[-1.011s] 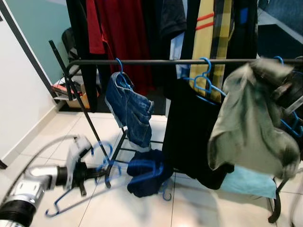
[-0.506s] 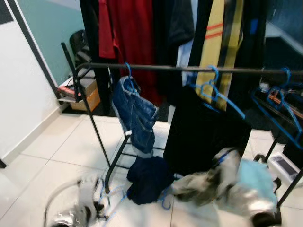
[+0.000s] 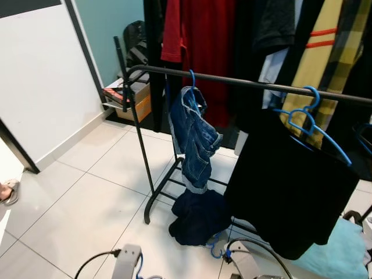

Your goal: Hang hanger

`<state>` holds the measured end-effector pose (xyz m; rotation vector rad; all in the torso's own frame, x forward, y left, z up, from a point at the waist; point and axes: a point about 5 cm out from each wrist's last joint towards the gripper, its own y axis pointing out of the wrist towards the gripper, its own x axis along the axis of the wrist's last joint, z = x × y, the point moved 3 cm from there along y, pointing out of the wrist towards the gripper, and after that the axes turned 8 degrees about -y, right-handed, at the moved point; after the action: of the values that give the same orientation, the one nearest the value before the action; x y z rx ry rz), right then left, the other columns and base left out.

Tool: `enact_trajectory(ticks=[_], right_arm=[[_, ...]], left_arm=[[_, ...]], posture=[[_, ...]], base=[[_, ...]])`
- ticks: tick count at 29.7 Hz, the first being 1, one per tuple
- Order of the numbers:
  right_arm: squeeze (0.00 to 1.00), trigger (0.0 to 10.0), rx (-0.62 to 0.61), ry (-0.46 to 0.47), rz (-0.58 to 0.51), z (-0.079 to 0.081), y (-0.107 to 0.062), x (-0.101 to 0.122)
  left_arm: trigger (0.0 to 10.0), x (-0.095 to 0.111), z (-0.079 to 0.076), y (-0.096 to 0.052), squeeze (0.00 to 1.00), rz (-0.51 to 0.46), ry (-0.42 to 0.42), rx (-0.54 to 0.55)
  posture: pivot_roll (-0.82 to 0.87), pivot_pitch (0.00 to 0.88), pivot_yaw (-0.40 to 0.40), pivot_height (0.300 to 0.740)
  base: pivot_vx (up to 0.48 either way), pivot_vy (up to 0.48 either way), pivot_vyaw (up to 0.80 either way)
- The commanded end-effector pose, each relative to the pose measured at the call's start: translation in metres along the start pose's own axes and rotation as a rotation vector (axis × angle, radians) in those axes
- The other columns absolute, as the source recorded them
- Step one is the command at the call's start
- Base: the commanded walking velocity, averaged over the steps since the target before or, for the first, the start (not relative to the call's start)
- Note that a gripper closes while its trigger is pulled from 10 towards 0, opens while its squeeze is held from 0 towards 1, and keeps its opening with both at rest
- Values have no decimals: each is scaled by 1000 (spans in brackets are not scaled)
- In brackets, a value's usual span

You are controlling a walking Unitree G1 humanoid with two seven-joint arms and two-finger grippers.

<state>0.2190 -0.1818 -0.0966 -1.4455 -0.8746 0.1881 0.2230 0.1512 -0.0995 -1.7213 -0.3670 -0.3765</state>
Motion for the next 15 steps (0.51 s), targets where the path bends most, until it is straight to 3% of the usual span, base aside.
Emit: enact_trajectory(ticks=[1, 5, 15], right_arm=[[0, 10000, 19, -45, -5, 8, 3, 5], [0, 10000, 10, -139, -13, 8, 4, 22], [0, 10000, -64, -161, 15, -7, 2, 23]], left_arm=[[10000, -3, 7, -1, 0, 14, -5, 24], [10000, 6, -1, 0, 0, 23, 90, 16], [10000, 12, 3, 0, 0, 13, 121, 53]], posture=[[-25, 0, 22, 740], [-23, 0, 39, 740], [-31, 0, 54, 740]], base=[[0, 0, 794], [0, 0, 794], [0, 0, 794]])
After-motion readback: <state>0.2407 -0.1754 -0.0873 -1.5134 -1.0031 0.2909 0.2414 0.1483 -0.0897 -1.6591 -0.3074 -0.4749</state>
